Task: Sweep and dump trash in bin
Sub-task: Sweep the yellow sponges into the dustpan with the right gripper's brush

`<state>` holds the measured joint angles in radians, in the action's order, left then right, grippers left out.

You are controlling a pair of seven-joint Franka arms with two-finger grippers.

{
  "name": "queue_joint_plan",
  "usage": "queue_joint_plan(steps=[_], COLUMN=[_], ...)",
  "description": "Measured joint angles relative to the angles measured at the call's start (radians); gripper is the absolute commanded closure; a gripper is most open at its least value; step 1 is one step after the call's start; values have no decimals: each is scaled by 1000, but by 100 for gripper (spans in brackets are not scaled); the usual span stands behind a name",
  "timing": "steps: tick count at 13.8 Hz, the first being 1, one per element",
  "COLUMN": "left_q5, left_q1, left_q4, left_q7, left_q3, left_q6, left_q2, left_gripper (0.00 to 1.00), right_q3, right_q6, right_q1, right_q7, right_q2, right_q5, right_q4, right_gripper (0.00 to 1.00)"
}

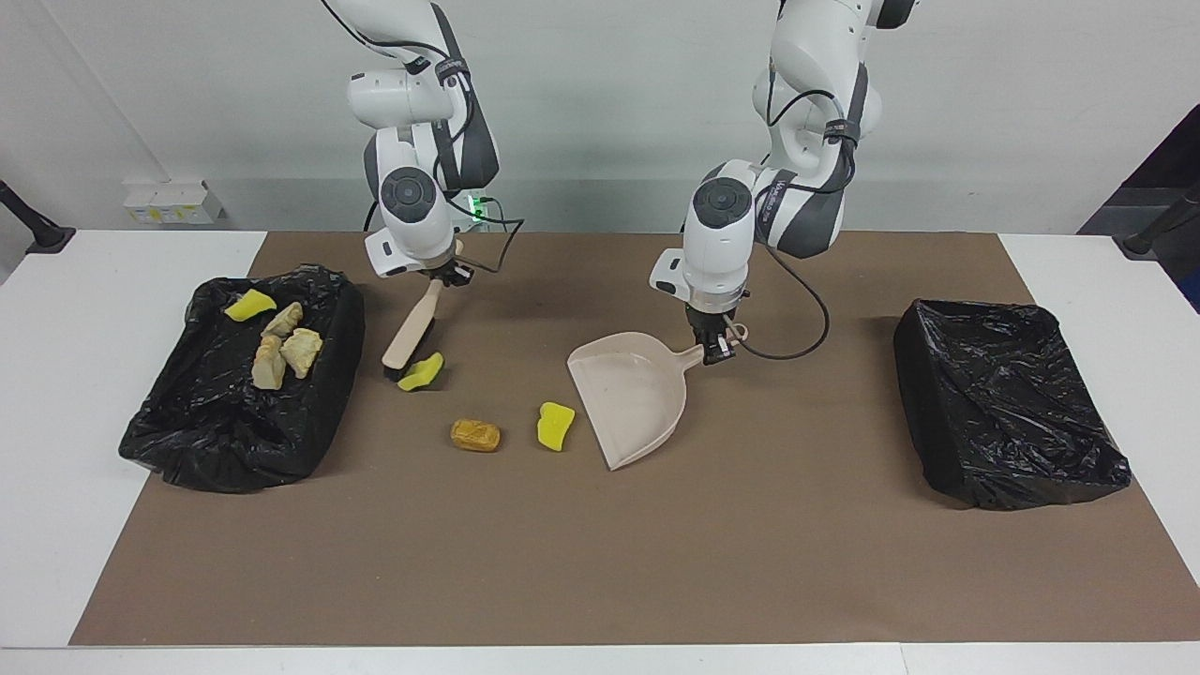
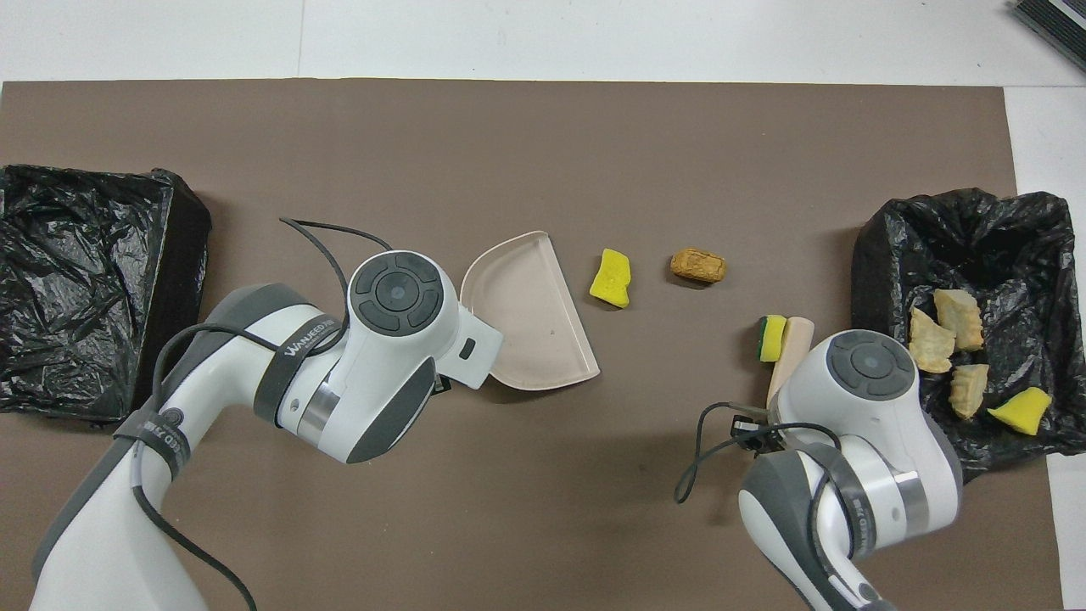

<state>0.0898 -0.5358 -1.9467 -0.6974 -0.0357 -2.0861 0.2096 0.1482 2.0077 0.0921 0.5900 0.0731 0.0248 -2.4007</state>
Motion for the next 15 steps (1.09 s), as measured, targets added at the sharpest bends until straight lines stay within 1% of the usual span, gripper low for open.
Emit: queue_joint_plan(steps=[2,5,8,10,13,15], left_q5=[0,0,0,0,0,0], left_q1=[0,0,0,1,2,2], left_q4=[-1,-4,-11,-15,-27,-34], left_q7=[0,0,0,0,0,0], left_q3=[1,2,2,2,3,3], left_q6=[-3,-8,-14,-19,-32,-39], left_q2=[0,0,-2,-3,-6,-11], left_gripper=[100,100,100,100,100,100], right_q3=[2,3,3,5,21,40], right_q6=[1,1,3,7,9,28], right_q1=[15,36,43,82,160,198], right_q7=[-24,-152,-235,-245,-288,-332], right_q2=[-53,-116,-177,-222,-248,-248], right_q5=[0,0,0,0,-15,-86], right_q4=[74,169,228,271,300,306], right_gripper=[100,100,100,100,100,100])
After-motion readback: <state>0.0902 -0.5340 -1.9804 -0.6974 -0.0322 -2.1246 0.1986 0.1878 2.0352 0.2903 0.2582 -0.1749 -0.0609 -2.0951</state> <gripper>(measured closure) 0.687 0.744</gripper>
